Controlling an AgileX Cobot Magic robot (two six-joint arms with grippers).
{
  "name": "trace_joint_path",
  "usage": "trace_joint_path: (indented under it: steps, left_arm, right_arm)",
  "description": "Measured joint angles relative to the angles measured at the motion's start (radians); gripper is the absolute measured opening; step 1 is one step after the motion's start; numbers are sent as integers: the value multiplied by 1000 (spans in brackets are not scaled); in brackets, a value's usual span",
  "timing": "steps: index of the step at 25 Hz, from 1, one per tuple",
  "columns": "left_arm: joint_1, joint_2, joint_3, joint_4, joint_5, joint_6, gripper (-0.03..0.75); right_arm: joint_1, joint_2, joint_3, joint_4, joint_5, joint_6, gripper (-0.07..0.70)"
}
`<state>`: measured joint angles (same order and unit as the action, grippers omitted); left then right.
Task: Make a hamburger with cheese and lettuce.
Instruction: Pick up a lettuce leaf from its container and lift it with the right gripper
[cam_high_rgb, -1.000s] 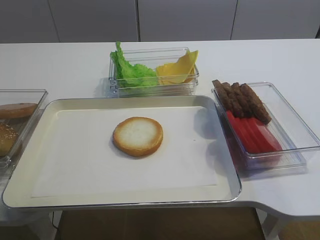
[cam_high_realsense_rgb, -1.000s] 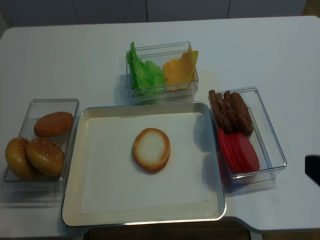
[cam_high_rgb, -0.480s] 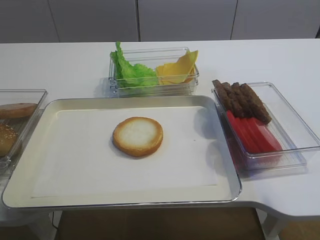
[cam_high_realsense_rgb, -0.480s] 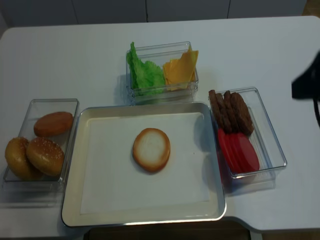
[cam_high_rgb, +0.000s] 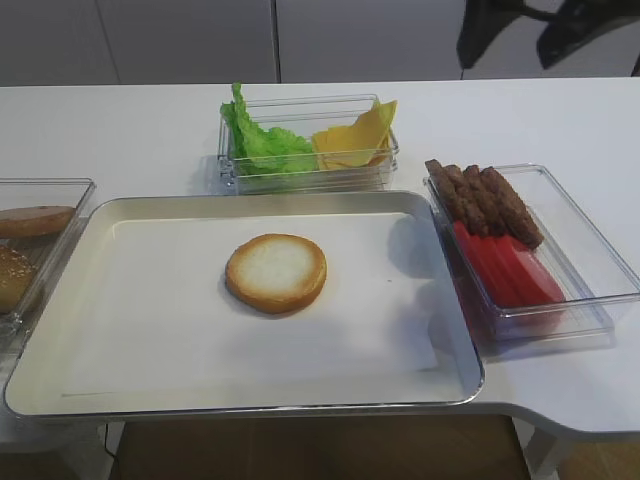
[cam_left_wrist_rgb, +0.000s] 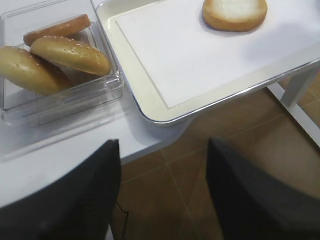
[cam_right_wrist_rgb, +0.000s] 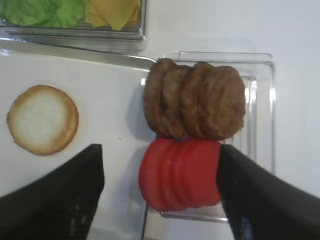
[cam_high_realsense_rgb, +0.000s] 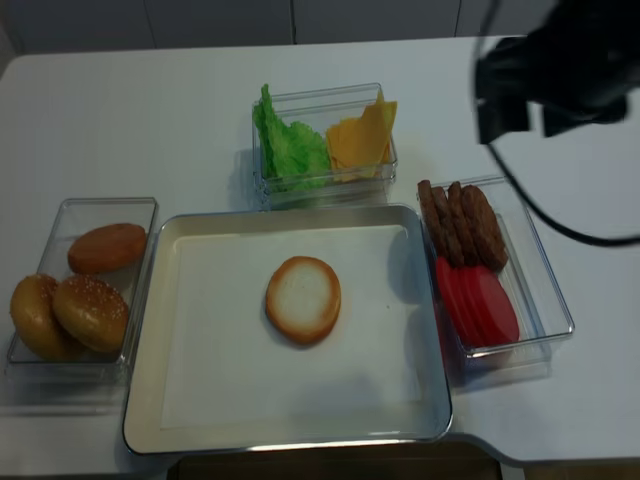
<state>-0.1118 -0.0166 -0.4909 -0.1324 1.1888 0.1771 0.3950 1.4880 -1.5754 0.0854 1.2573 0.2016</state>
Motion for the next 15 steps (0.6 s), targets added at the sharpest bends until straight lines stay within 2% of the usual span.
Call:
trace_joint_path:
  steps: [3, 9, 15]
  left_arm:
    - [0, 0, 0, 0, 0, 0, 410]
    - [0, 0, 0, 0, 0, 0, 411]
    - [0, 0, 0, 0, 0, -2, 411]
  right_arm:
    - [38, 93, -93, -13, 0, 51, 552]
    - [53, 238, -259, -13, 0, 67, 552]
    - [53, 276, -287, -16, -2, 4, 552]
